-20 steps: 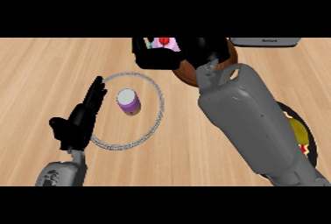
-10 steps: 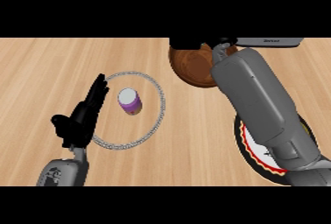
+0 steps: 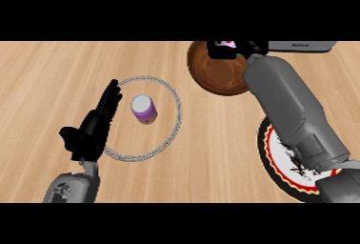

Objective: Pick the cupcake from the plate and place it in the bowl

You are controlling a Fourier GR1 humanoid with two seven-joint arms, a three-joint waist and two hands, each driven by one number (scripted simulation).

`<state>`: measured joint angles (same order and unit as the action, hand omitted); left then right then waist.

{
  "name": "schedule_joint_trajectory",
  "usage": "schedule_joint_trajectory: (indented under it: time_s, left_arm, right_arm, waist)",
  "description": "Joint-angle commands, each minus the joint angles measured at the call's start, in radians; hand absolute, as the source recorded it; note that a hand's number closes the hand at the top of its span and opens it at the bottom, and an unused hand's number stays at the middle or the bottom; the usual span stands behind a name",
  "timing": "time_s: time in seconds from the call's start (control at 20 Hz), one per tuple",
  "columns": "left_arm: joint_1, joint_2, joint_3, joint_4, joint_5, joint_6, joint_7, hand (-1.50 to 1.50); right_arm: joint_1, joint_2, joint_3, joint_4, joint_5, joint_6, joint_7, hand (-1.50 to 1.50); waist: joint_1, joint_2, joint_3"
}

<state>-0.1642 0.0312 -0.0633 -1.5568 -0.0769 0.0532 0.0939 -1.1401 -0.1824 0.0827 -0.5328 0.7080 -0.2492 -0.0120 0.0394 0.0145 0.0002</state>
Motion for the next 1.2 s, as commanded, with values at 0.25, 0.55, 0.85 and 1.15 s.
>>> schedule_joint_trajectory:
  time_s: [0.25,0.55,0.85,1.15]
  left_arm:
    - [-0.023,-0.014,-0.007,0.038,-0.017,0.011,-0.021,0.0]
    - [-0.028,0.007,0.006,-0.017,-0.001,-0.003,0.036,0.0]
    - [0.016,0.008,0.011,-0.001,0.002,-0.009,-0.01,0.0]
    - [0.032,0.01,0.012,-0.004,-0.008,-0.005,-0.019,0.0]
  right_arm:
    - [-0.013,-0.044,-0.125,0.228,-0.127,0.197,-0.218,-1.5]
    - [-0.035,-0.058,-0.229,0.241,-0.218,0.196,-0.376,-1.5]
    - [-0.017,-0.048,-0.323,0.211,-0.306,0.135,-0.442,-1.5]
    - [-0.057,-0.132,-0.395,0.241,-0.388,0.29,-0.376,-1.5]
  waist:
    - [0.012,0.009,0.001]
    - [0.014,0.005,0.002]
    - [-0.01,-0.005,0.0]
    - [-0.016,-0.007,0.0]
